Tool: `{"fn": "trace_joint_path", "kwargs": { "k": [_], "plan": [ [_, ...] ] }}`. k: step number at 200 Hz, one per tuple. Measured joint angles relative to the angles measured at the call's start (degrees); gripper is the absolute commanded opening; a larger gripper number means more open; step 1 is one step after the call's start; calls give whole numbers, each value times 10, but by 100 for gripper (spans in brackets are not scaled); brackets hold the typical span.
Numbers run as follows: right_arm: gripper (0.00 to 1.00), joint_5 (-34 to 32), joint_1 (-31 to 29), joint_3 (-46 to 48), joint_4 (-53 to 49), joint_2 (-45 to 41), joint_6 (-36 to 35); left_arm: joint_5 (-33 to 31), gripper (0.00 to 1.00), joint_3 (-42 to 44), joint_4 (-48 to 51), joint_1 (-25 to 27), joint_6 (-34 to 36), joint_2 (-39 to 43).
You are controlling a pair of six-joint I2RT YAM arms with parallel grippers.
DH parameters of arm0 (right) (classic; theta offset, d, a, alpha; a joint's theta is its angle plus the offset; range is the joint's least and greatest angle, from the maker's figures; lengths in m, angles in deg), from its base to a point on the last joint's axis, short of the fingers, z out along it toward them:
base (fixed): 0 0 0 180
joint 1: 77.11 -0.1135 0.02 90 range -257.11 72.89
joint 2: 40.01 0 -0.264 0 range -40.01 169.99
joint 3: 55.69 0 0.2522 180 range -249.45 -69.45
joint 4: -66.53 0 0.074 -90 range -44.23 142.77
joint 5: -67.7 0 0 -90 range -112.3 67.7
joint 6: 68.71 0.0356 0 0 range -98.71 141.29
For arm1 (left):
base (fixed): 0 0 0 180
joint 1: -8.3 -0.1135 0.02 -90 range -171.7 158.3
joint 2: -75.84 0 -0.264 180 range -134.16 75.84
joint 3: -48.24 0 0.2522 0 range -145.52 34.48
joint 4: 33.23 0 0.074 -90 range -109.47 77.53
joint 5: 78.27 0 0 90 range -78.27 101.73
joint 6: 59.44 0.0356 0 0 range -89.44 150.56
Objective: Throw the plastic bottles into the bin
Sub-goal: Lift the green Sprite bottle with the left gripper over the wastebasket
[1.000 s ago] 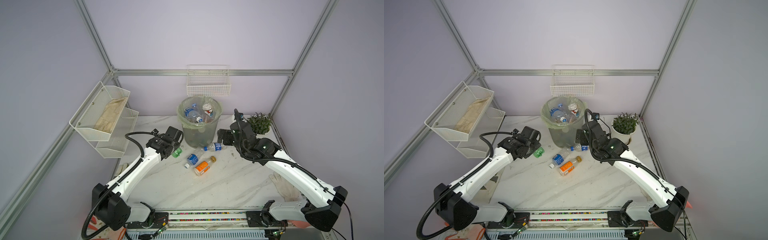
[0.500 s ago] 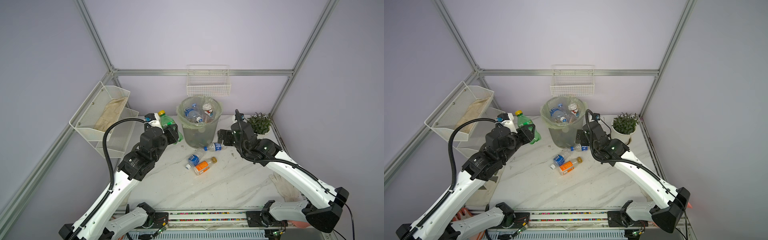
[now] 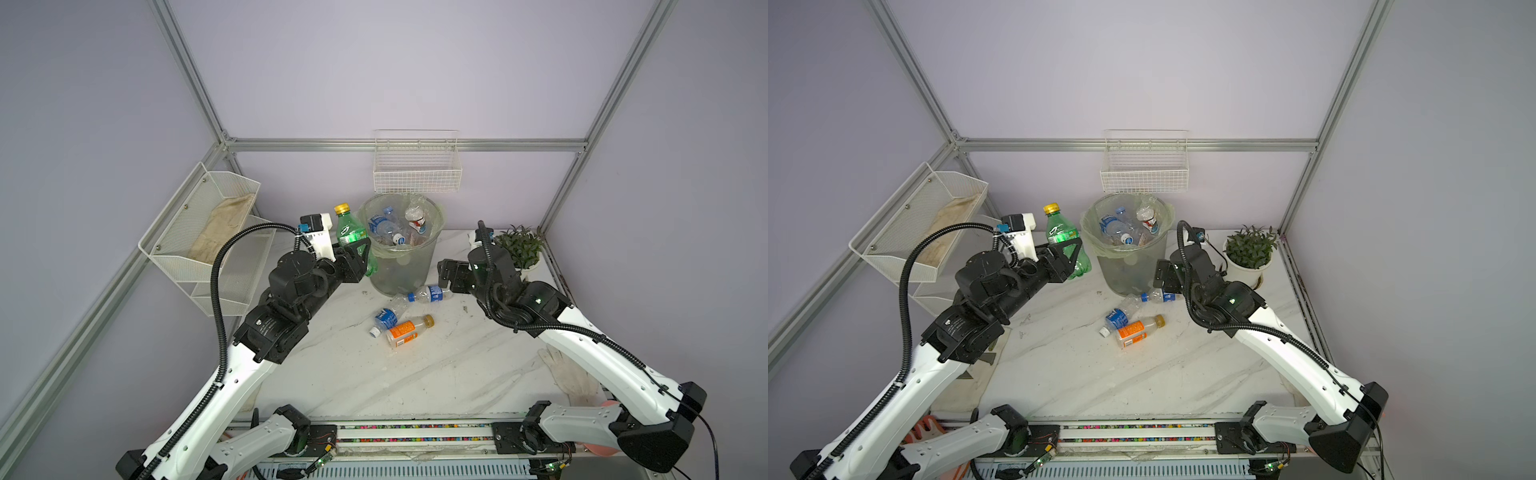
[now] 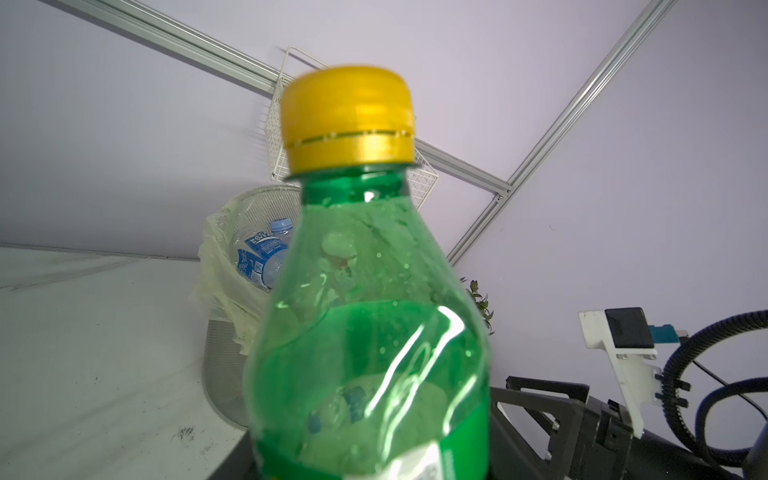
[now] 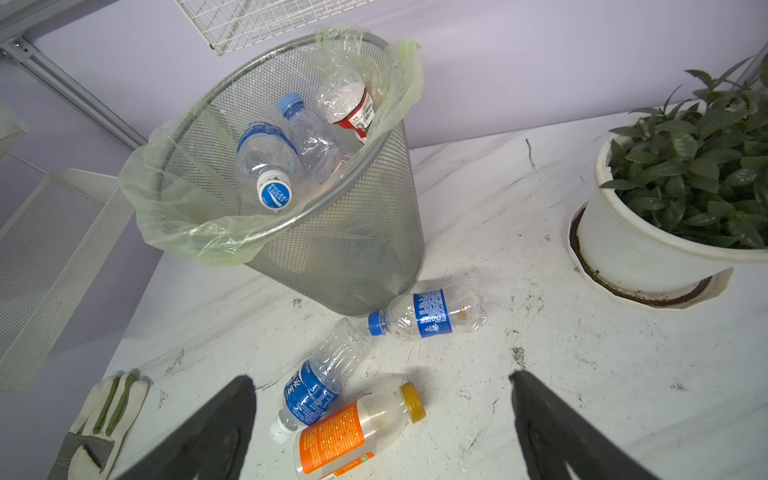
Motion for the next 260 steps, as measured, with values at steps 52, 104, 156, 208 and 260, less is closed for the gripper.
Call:
{"fn": "trace_joint_path", "kwargs": {
  "k": [52, 104, 156, 208, 260],
  "plan": [
    [97, 0, 0, 2, 0, -7, 2, 18, 0, 0, -15, 1, 16, -20],
    [97, -1, 0, 2, 0, -7, 2, 30, 0, -16, -33, 1, 59, -54],
    [97, -2, 0, 2, 0, -7, 2, 43, 0, -56, -41, 1, 106, -98],
    [97, -2, 0, 2, -1, -10, 2, 47, 5, -174, -40, -1, 183, -192],
    [97, -2, 0, 2, -16, -28, 4, 37, 100, -393, 86, -46, 209, -403]
  ]
}}
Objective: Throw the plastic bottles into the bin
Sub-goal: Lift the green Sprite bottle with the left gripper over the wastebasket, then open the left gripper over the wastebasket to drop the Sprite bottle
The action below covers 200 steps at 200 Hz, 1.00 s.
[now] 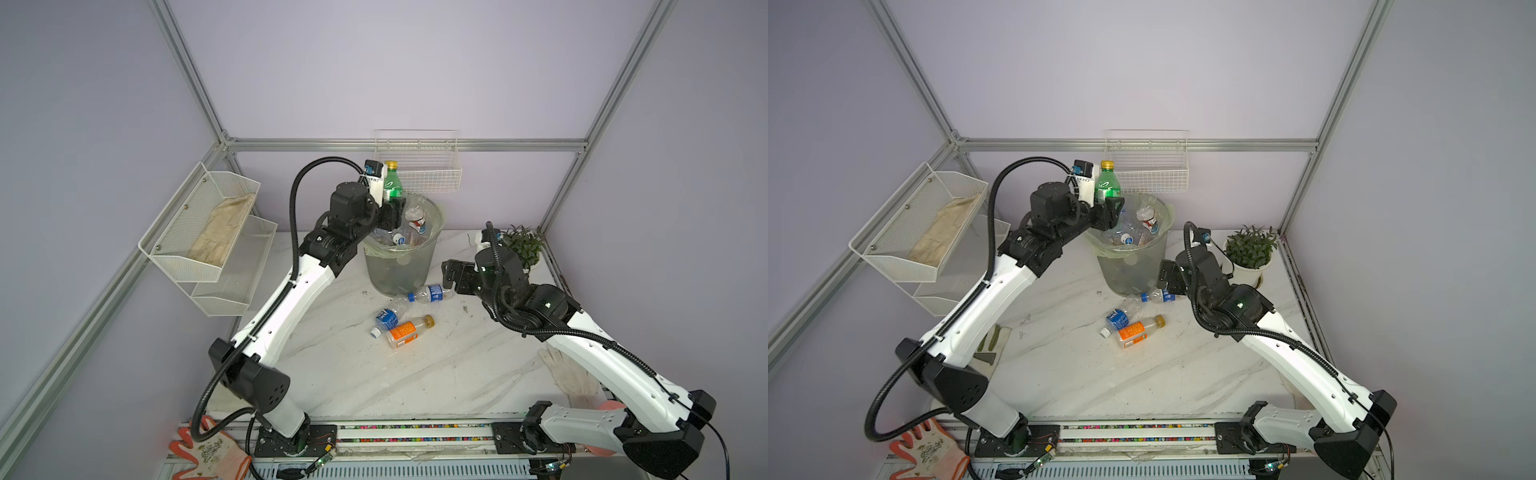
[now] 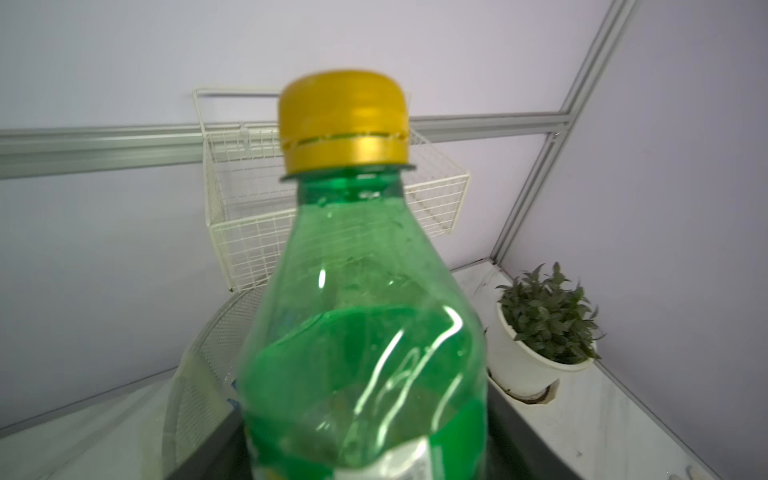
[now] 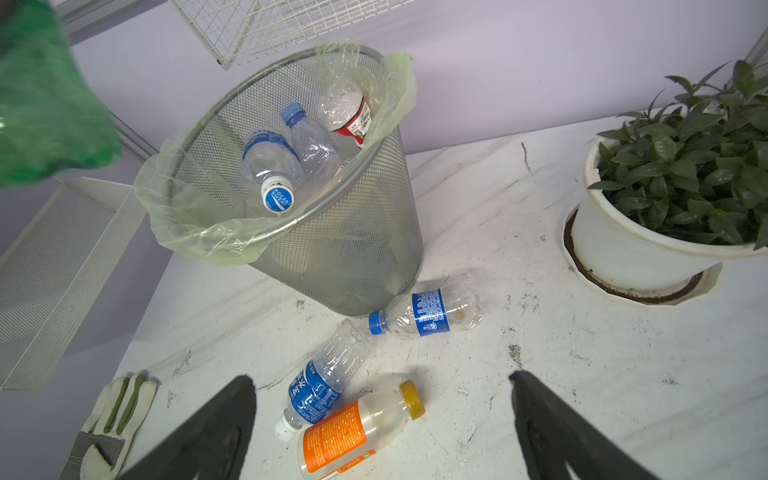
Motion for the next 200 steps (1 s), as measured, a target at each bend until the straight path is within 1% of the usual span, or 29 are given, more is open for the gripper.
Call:
{"fn": "trace_joint_path", "kwargs": {
  "k": [7, 14, 26, 36, 59, 78, 98, 117, 138, 166, 200],
  "plan": [
    [97, -1, 0, 0, -2, -6, 0, -5, 100, -28, 26, -4, -1, -25],
    [97, -4, 0, 0, -4, -13, 0, -9, 100, -36, 42, -6, -2, -37],
    [97, -9, 0, 2, -5, -28, 0, -17, 100, -36, 73, -3, -1, -35],
    [97, -12, 0, 5, -5, -39, 0, -23, 100, -29, 73, 4, 1, -20],
    [97, -14, 0, 7, -5, -46, 0, -29, 100, 29, 34, 27, 6, 70],
    [97, -13, 0, 8, -5, -35, 2, -29, 100, 54, 1, 37, 9, 145],
    [97, -8, 0, 13, -5, -22, 4, -33, 100, 63, -31, 35, 13, 201],
    [97, -4, 0, 16, -5, -17, 6, -38, 100, 78, -54, 33, 20, 231],
    [97, -2, 0, 16, -5, -18, 9, -41, 100, 101, -67, 32, 23, 238],
    [97, 2, 0, 16, -5, -19, 12, -42, 100, 129, -65, 32, 26, 225],
    [97, 3, 0, 16, -5, -21, 15, -39, 100, 138, -53, 23, 20, 209]
  ]
}}
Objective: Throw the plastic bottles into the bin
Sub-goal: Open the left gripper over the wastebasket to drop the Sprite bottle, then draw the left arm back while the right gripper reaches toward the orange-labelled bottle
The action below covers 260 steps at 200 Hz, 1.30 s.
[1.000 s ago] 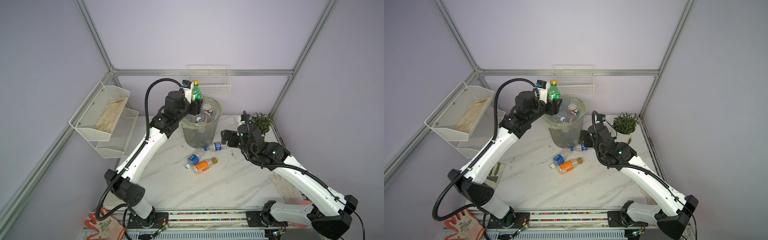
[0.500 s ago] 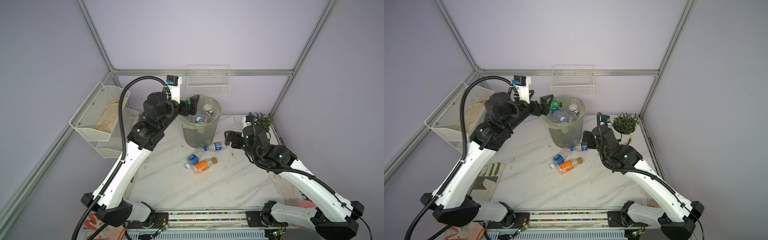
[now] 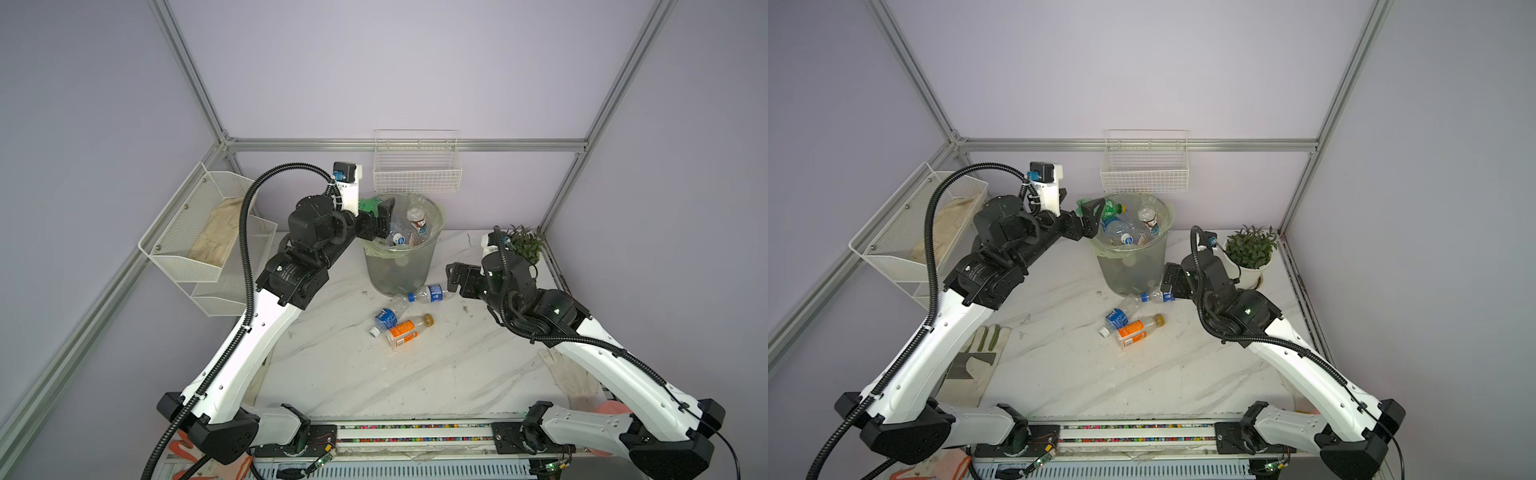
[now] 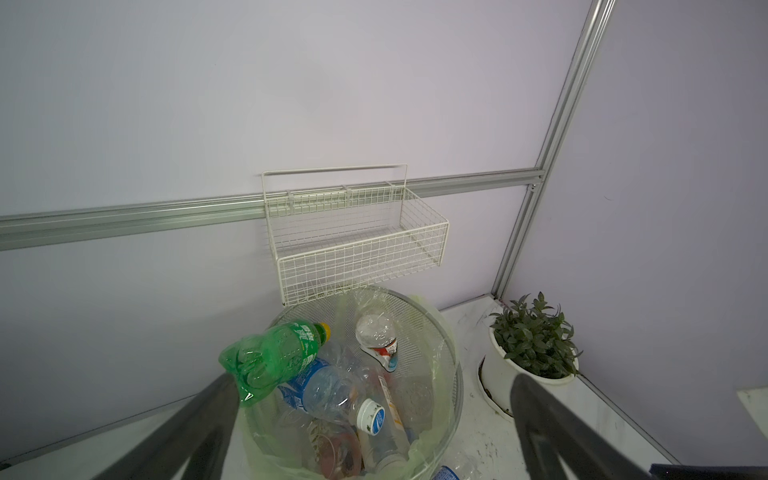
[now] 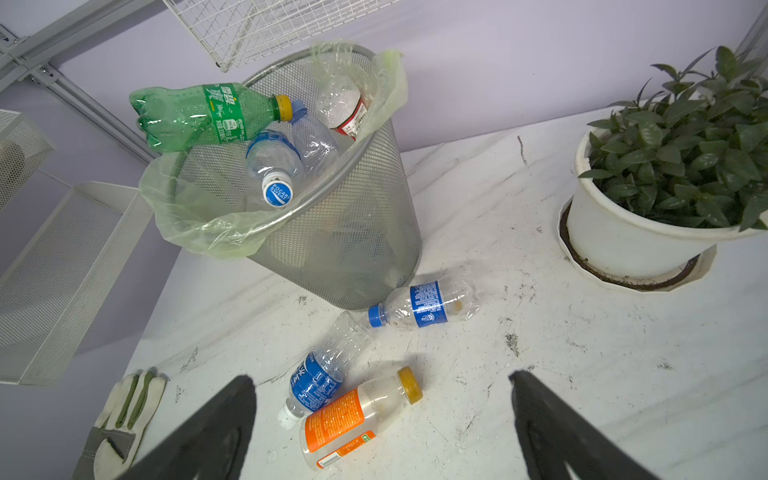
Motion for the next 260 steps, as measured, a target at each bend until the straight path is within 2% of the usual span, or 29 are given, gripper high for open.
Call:
{"fn": "trace_joint_path", "kwargs": {
  "k": [26, 73, 132, 197, 225, 260],
  "plan": [
    [97, 2, 0, 0, 0, -3, 0, 14, 100, 6, 1, -25, -17, -2],
    [97, 2, 0, 10, 0, -7, 1, 63, 100, 6, 9, -86, -92, -29],
    [97, 4, 0, 42, 0, -7, 12, 100, 100, 75, 9, -89, -142, -16],
    [97, 23, 0, 90, 6, 40, 38, 84, 100, 192, 10, -89, -150, 78],
    [97, 29, 0, 107, 11, 60, 61, 59, 100, 252, -23, -89, -154, 134],
    [97, 68, 0, 119, 36, 94, 96, 31, 100, 341, -63, -89, -156, 195]
  ]
}}
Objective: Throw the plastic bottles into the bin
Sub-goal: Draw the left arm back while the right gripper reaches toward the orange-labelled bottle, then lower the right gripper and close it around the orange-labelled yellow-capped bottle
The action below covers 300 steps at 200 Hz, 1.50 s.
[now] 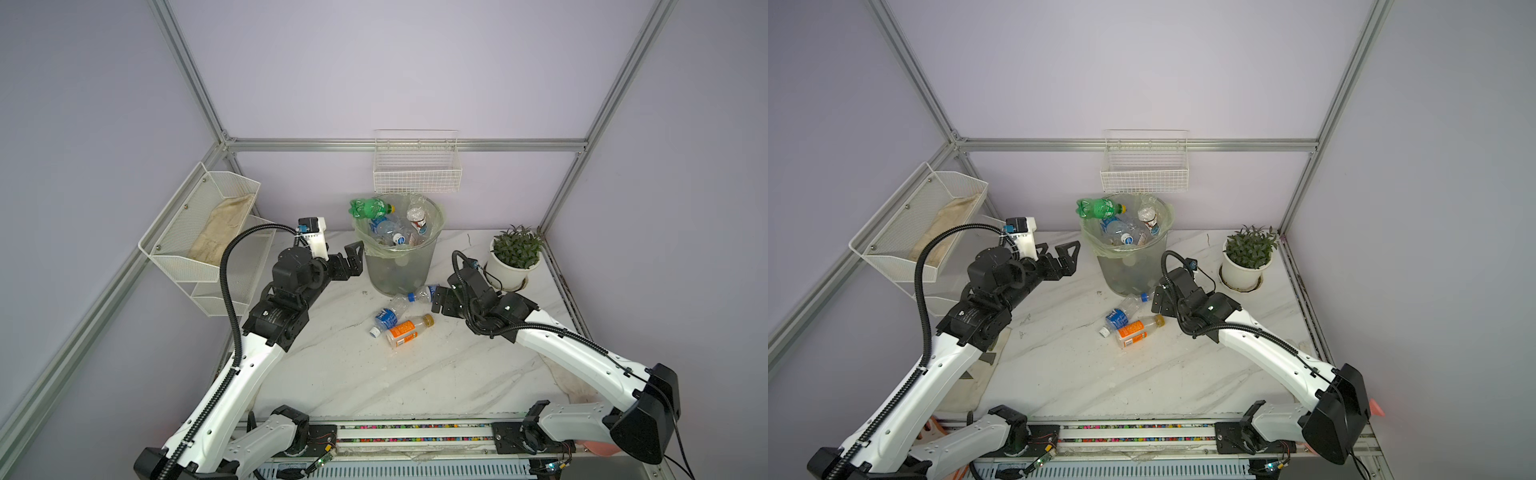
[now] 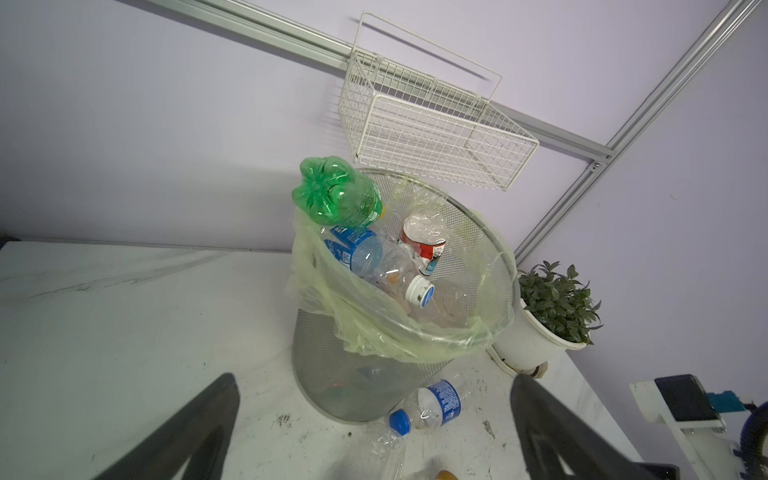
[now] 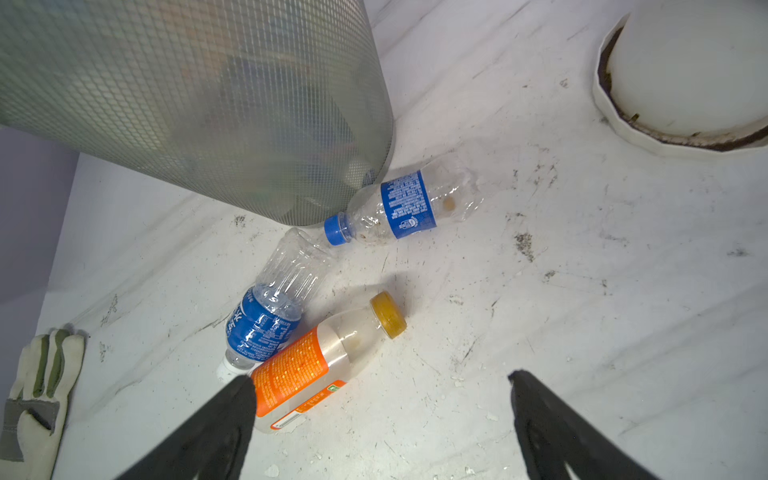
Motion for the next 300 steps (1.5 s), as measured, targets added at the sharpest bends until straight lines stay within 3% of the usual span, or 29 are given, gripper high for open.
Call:
{"fn": "trace_joint_path", "kwargs": {
  "k": [52, 130, 160, 226, 300],
  "plan": [
    [97, 60, 1, 12, 38, 56, 59, -52, 100, 31, 22, 0, 0, 40],
    [97, 116, 6, -1, 35, 175, 187, -73, 100, 83, 38, 0, -9, 93],
    [97, 151, 6, 12, 52, 182, 222, -75, 100, 93, 47, 0, -13, 96],
    [97, 207, 4, 16, 112, 205, 266, -76, 100, 98, 46, 0, -21, 97],
    [93, 223, -1, 30, 136, 247, 293, -77, 100, 120, 54, 0, -27, 114]
  ]
}}
